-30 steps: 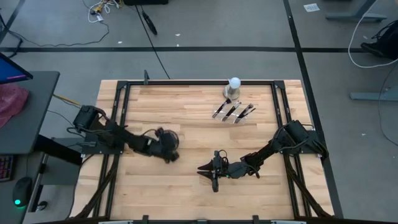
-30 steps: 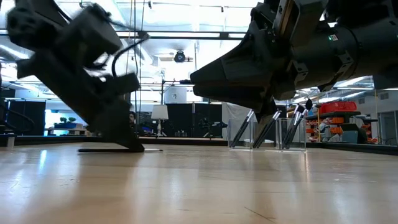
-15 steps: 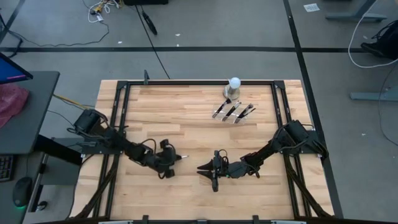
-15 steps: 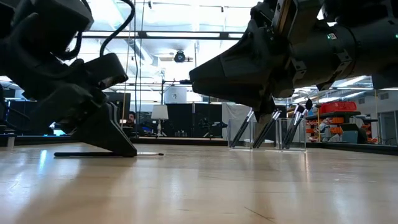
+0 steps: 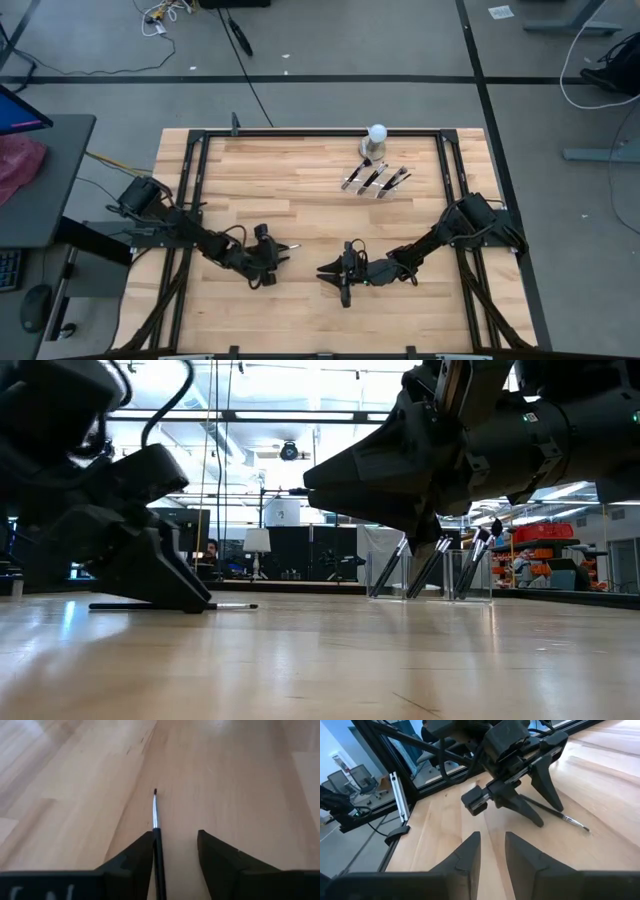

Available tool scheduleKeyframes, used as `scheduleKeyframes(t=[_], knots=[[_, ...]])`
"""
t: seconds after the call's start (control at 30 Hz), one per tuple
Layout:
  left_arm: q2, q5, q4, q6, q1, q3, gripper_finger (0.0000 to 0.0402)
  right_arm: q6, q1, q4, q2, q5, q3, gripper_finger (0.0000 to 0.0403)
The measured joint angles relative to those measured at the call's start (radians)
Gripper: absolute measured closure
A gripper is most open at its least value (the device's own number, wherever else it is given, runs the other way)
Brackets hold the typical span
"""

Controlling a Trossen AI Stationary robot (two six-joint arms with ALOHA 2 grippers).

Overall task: Put items in baskets/containers
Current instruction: Put the eyeshadow brush into the transparent organizer

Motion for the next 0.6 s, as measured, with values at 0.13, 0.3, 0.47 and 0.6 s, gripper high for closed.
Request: scheduleKeyframes(t=[0.13, 0.3, 0.47, 0.6], knots=[[-0.001, 0.024, 0.195, -0.01, 0.0, -0.11, 0.0265, 0.0, -0.003, 0.005, 0.0, 0.0, 0.0, 0.0314], [-0.001, -0.045, 0.352, -0.03, 0.0, -0.197, 0.0293, 0.0, -0.019, 0.006, 0.0, 0.0, 0.0, 0.0314], [-0.001, -0.054, 0.394, 0.028, 0.006, -0.183, 0.0285, 0.0, -0.035, 0.017, 0.0, 0.0, 0.0, 0.0314], [0.003, 0.019, 0.383, 0.076, 0.041, -0.162, 0.0255, 0.0, -0.044, 0.039, 0.0, 0.0, 0.0, 0.0314]])
